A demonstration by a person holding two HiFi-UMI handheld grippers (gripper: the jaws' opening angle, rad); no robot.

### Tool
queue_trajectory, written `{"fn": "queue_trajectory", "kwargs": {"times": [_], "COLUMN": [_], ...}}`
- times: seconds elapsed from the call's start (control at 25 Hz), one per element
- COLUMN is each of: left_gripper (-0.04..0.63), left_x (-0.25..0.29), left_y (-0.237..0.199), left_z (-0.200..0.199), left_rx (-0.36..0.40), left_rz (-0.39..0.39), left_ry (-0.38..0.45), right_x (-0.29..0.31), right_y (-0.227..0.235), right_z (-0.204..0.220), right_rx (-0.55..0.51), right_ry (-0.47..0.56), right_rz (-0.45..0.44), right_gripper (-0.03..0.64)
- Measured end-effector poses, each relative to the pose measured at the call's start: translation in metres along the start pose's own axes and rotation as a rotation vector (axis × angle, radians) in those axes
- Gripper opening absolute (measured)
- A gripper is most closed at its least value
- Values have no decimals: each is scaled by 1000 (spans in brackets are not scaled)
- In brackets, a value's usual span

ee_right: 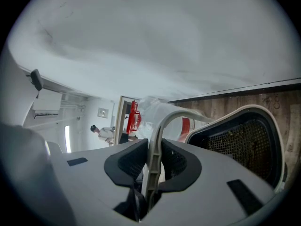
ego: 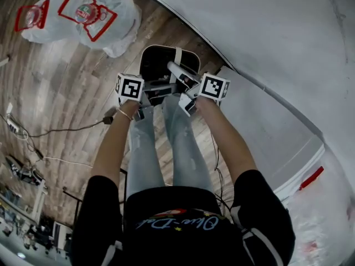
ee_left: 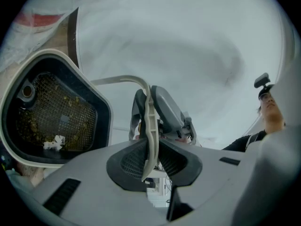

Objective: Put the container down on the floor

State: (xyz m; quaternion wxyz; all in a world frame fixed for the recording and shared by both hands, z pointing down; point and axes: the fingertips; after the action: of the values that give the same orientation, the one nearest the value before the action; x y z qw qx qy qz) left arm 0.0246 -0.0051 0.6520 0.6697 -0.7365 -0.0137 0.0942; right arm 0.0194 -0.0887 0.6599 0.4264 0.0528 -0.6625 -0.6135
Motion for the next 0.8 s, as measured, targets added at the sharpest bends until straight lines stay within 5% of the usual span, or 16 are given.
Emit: {"fn": "queue_trajectory", "kwargs": {"times": [0.8], "left_gripper": [51], "left_x": [-4], "left_y": [-94], "left_z": [-9], "left_rx": [48], "left_rz": [-56], "left_ry": [10], "right_x": [51], "right_y": [89], "right_z": [14], "right_rx": [-61], "right_ry": [-73], "right_rz": [84], "right_gripper": [71]}}
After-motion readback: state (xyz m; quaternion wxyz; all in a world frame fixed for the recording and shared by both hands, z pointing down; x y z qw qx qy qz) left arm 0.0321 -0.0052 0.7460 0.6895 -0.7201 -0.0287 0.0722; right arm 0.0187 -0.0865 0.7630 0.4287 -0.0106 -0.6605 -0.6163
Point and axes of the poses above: the fingertips, and each gripper's own axes: x forward along the fingers, y to its right, z out of its underside, and after that the axes turned 8 degrees about z, right-handed
